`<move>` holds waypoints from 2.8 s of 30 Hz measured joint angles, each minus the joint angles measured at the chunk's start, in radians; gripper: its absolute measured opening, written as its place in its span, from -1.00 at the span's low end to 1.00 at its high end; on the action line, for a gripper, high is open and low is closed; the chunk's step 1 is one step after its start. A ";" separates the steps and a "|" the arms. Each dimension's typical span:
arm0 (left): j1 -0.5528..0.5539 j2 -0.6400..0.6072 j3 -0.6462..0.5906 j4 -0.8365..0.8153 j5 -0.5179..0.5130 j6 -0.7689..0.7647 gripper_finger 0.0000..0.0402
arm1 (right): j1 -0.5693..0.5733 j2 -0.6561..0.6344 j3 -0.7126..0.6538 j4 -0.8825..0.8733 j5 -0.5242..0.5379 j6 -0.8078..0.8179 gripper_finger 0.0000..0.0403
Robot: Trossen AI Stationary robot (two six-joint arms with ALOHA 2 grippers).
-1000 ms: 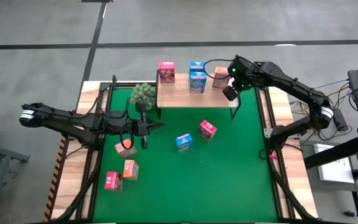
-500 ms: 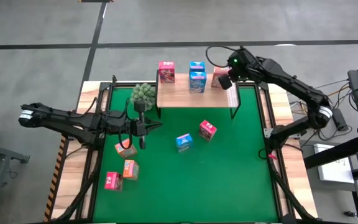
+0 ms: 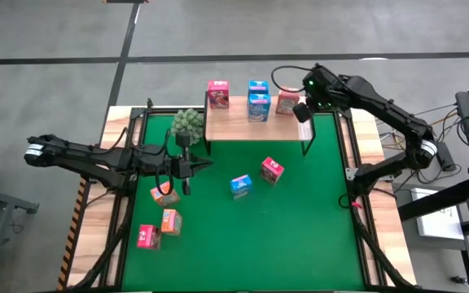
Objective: Stack cereal on shelf
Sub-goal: Put the middle right orange cereal box on the shelf
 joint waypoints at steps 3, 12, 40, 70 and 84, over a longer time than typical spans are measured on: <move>0.000 0.000 -0.001 -0.010 0.000 -0.013 -1.00 | 0.032 -0.037 -0.015 -0.022 -0.039 0.031 -0.94; 0.000 0.000 -0.001 -0.017 0.000 -0.044 -1.00 | 0.223 -0.108 -0.258 0.340 -0.051 0.060 -0.94; 0.000 0.001 -0.002 -0.020 0.000 -0.022 -1.00 | 0.192 -0.068 -0.525 0.861 0.195 -0.030 -0.94; 0.000 0.001 -0.001 -0.017 0.000 -0.016 -1.00 | 0.146 0.031 -0.525 0.911 0.135 -0.006 -0.94; 0.000 0.001 -0.001 -0.013 0.000 -0.021 -1.00 | 0.145 0.009 -0.515 0.839 0.159 -0.017 -0.94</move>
